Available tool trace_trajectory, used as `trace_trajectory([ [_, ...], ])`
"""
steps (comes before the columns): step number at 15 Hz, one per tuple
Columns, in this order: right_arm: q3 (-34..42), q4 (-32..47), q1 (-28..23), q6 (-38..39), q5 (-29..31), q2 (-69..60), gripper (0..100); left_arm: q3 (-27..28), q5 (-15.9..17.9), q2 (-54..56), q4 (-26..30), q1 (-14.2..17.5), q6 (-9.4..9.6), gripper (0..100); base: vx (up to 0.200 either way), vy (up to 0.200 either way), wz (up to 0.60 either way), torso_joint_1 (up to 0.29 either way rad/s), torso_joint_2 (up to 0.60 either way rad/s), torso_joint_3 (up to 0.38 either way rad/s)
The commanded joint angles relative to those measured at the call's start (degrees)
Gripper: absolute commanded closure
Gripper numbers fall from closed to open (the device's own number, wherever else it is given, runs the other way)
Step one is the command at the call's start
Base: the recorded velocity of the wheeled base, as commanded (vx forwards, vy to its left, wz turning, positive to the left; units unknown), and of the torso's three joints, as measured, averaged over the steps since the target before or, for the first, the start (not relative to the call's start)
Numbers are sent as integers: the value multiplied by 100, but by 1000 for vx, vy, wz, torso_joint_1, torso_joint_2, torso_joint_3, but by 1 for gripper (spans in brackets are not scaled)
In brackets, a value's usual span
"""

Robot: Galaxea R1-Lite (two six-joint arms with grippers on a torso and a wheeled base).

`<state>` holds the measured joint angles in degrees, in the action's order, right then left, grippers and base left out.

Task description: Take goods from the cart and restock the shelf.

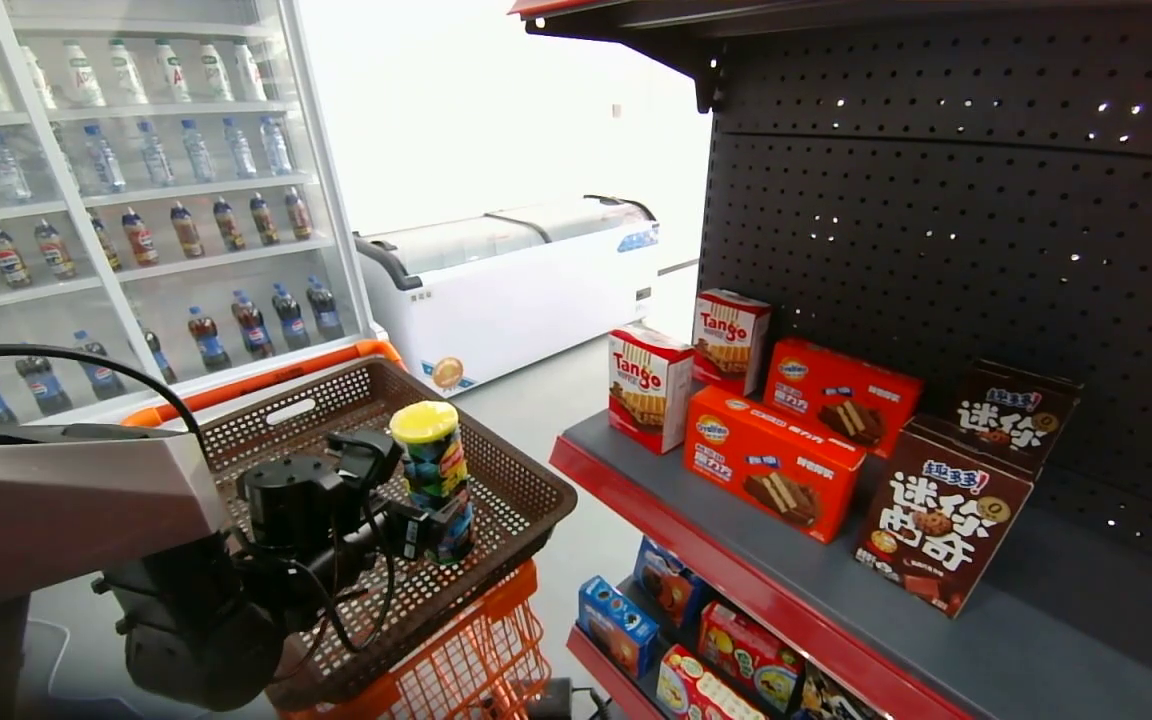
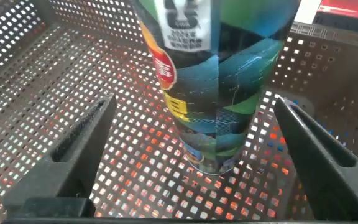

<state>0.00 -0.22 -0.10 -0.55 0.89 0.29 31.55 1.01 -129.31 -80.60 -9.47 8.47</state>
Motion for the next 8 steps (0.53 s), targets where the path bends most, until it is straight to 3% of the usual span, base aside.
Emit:
trace_trajectory([
  [1,0,-4,1,-7,-1,6,0,132,13,-192,-8,16,5,0,0,0,0,0,0,0],
  [3,0,-4,1,-7,-1,6,0,229,13,-235,10,24,5,0,0,0,0,0,0,0],
  [4,0,-4,1,-7,-1,6,0,299,13,-244,18,24,5,100,0,0,0,0,0,0],
  [8,0,-4,1,-7,-1,6,0,457,57,-209,62,33,14,100,0,0,0,0,0,0],
])
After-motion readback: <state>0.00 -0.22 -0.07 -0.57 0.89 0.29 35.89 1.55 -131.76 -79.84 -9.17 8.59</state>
